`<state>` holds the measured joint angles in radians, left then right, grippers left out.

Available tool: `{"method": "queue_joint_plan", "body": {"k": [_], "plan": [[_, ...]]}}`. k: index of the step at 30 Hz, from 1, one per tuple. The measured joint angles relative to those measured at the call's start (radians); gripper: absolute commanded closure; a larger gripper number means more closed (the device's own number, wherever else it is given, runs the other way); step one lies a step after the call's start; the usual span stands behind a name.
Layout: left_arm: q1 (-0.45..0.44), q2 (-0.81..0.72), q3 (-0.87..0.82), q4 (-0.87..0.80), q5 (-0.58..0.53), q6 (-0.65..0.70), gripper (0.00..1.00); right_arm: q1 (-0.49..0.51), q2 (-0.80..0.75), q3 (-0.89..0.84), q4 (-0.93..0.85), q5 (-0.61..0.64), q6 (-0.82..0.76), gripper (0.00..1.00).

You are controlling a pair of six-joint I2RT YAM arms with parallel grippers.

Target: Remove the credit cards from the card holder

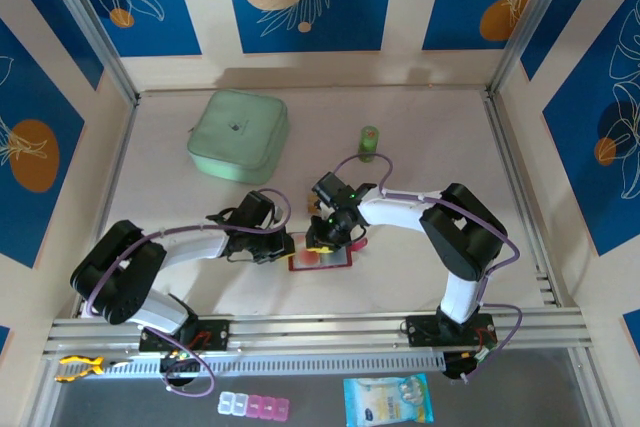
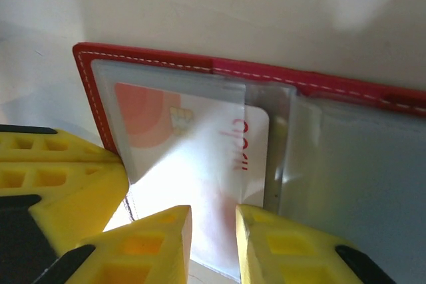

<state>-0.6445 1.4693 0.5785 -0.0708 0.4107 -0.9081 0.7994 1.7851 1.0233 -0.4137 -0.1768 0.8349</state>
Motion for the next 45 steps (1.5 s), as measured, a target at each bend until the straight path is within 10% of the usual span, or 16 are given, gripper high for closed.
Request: {"method": "queue_joint_plan", "body": {"k": [45], "plan": [[-0.046, 0.071, 0.074, 0.054, 0.029, -0.029, 1.0, -0.043, -0.063, -0.018, -0.042, 0.036, -0.033, 0.72]]}}
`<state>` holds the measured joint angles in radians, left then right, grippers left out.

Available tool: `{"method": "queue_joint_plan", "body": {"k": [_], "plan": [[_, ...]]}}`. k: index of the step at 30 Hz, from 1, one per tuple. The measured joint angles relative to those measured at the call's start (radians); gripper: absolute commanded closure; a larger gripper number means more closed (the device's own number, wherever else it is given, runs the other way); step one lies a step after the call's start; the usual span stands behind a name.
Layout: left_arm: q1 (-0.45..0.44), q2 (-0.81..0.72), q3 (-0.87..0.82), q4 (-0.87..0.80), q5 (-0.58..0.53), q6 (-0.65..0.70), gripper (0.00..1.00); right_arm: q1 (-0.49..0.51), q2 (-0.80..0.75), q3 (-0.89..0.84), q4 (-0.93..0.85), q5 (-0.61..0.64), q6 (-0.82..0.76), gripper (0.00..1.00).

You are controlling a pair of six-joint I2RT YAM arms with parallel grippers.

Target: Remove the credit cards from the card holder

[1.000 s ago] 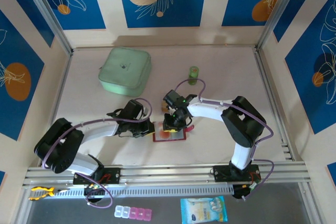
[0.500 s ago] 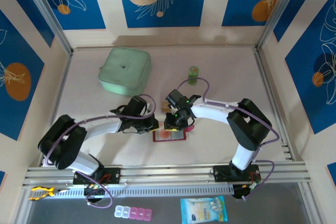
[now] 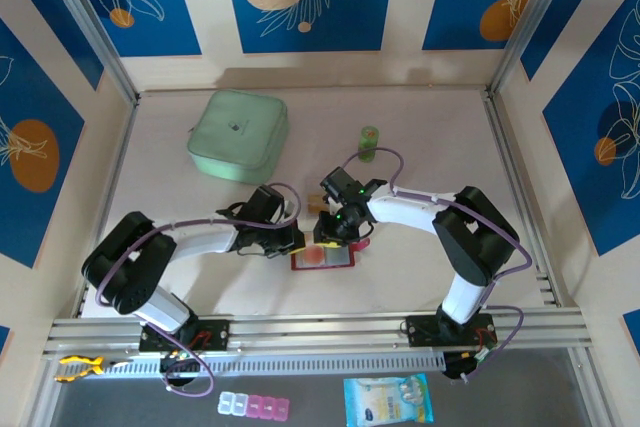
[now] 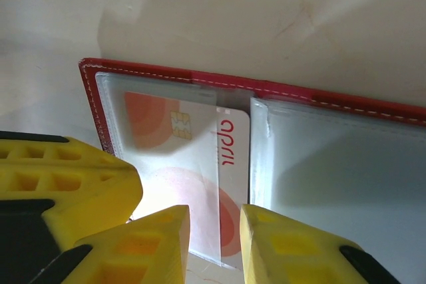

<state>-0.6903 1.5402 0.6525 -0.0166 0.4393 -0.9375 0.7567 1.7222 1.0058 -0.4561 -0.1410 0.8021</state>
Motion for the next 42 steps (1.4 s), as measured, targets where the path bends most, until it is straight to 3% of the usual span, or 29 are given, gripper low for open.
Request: {"method": "queue_joint_plan", "body": {"k": [32, 42], "plan": [[0.0, 0.021, -0.016, 0.009, 0.014, 0.027, 1.0, -0.015, 0.014, -0.047, 0.059, -0.036, 0.016, 0.75], [0.0, 0.022, -0.016, 0.009, 0.014, 0.03, 1.0, -0.074, -0.056, -0.181, 0.222, -0.154, 0.081, 0.82]]}}
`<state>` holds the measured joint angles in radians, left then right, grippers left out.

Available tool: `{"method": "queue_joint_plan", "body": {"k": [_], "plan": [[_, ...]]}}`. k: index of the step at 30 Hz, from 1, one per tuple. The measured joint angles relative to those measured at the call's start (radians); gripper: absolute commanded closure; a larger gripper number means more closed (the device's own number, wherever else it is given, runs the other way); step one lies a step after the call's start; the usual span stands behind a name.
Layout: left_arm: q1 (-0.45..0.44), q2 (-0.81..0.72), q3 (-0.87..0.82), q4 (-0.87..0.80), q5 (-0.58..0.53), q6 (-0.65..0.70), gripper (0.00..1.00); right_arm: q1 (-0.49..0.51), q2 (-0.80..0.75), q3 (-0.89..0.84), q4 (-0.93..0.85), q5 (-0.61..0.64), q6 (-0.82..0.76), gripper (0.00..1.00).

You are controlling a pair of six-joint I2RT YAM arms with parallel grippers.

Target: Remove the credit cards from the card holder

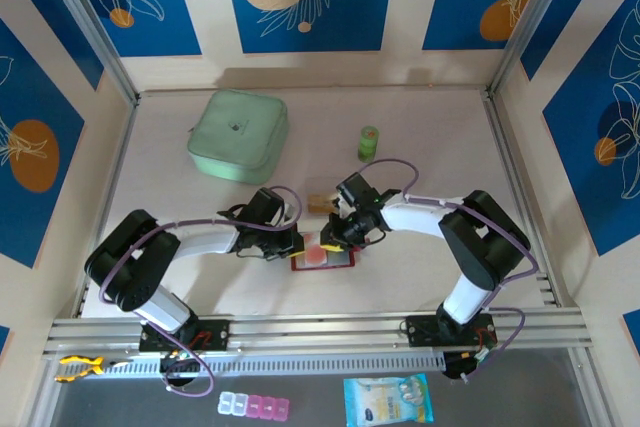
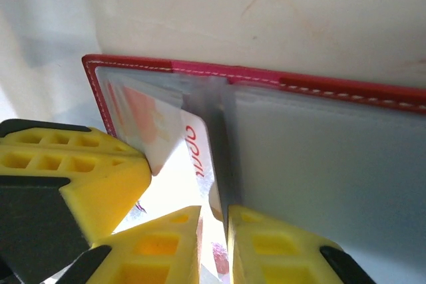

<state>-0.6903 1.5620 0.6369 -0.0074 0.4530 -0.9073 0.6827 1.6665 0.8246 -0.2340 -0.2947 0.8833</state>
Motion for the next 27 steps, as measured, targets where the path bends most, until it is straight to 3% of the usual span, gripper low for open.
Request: {"method": "queue_joint_plan", "body": {"k": [18, 27], "plan": [[0.001, 0.0, 0.0, -0.003, 0.0, 0.0, 1.0, -0.038, 0.021, -0.082, 0.179, -0.099, 0.047, 0.89], [0.001, 0.0, 0.002, -0.008, 0.0, 0.0, 1.0, -0.046, -0.024, -0.085, 0.136, -0.071, 0.011, 0.91]]}}
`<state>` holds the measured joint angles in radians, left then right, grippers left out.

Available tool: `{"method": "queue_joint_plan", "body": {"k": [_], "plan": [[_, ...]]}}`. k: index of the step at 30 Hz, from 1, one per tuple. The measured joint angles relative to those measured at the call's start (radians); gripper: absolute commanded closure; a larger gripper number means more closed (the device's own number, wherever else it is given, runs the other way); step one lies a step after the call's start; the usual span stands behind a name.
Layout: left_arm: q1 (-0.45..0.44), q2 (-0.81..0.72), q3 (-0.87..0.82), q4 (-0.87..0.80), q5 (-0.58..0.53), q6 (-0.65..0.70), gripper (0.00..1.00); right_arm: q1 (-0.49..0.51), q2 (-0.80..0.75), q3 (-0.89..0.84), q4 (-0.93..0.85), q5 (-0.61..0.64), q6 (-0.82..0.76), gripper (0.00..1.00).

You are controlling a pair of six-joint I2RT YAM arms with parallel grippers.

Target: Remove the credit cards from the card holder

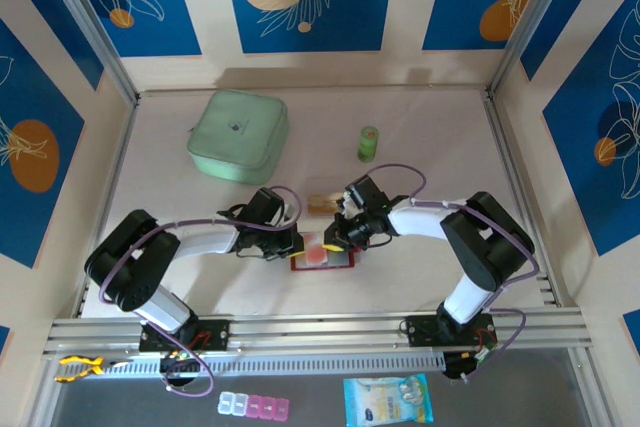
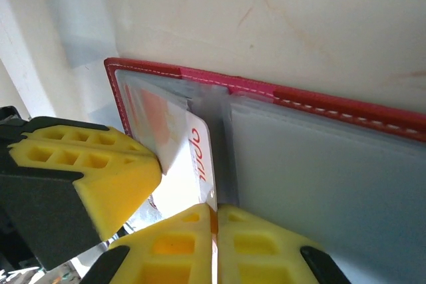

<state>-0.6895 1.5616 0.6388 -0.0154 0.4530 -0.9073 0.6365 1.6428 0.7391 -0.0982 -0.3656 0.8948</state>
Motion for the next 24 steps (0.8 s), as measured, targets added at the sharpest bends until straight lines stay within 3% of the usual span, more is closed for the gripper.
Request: {"method": "queue_joint_plan", "body": {"k": [15, 24], "plan": [[0.0, -0.028, 0.007, -0.063, -0.014, 0.0, 1.0, -0.012, -0.069, 0.119, -0.309, 0.124, -0.138, 0.91], [0.0, -0.051, 0.007, -0.099, -0.017, 0.0, 1.0, 0.033, -0.066, 0.209, -0.422, 0.194, -0.166, 0.91]]}}
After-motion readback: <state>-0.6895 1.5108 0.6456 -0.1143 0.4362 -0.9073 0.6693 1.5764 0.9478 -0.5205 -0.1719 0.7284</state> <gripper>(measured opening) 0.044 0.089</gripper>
